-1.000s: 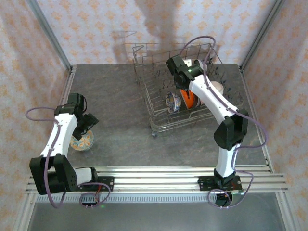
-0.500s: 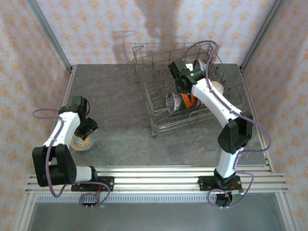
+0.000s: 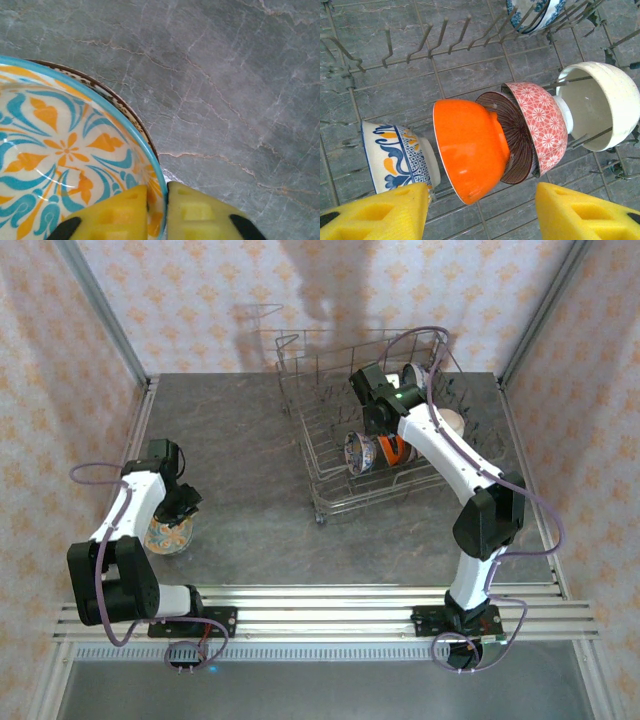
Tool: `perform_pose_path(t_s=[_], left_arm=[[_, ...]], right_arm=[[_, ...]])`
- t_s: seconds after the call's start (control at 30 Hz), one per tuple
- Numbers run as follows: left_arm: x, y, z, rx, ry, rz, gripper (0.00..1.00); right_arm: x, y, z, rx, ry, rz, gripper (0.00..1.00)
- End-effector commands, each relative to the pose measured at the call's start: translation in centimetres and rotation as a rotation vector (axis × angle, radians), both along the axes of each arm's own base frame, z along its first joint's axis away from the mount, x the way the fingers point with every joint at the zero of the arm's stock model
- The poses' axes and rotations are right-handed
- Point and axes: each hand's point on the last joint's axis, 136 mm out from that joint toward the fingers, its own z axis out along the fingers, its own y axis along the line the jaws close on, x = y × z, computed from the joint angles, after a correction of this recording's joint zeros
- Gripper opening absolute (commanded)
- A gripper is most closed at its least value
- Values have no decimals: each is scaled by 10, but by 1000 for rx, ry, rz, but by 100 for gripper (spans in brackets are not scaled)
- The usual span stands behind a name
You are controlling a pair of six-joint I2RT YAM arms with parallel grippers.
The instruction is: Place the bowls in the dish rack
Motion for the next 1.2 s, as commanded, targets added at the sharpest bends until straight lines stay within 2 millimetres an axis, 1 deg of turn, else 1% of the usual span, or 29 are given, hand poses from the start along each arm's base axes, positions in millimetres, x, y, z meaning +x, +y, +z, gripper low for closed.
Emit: perform_pose_path(t_s=[0.0,0.17,0.37,0.43,0.53,0.6,0.7,0.83,0.97,1.13,1.17], left_arm=[[2,2,8,-1,-5,-19,8],[3,1,23,2,-42,-20,0],[-1,0,43,9,-74,-20,0],[-4,4,52,35,-84,-2,0],[-1,6,71,55,-153,17,0],[3,6,86,49,-210,60,0],[8,4,105,37,-269,84,0],[16,-1,126,-1,-350,127,0],[30,-9,148,-51,-465,194,0],[55,-20,181,-53,-588,241,0],[61,-24,187,-60,-618,249,0]], right_arm=[[-2,-4,11,17,-33,-23,58],[-1,-2,11,21,-31,-18,58],[5,8,13,47,-29,7,58],[8,13,14,65,-26,21,58],[10,27,21,129,-42,71,57],[11,35,29,174,-60,102,57],[12,43,38,213,-76,138,57],[11,54,49,255,-82,184,57],[6,78,67,317,-134,272,54],[-3,123,91,409,-194,401,54],[-7,135,95,422,-199,436,54]])
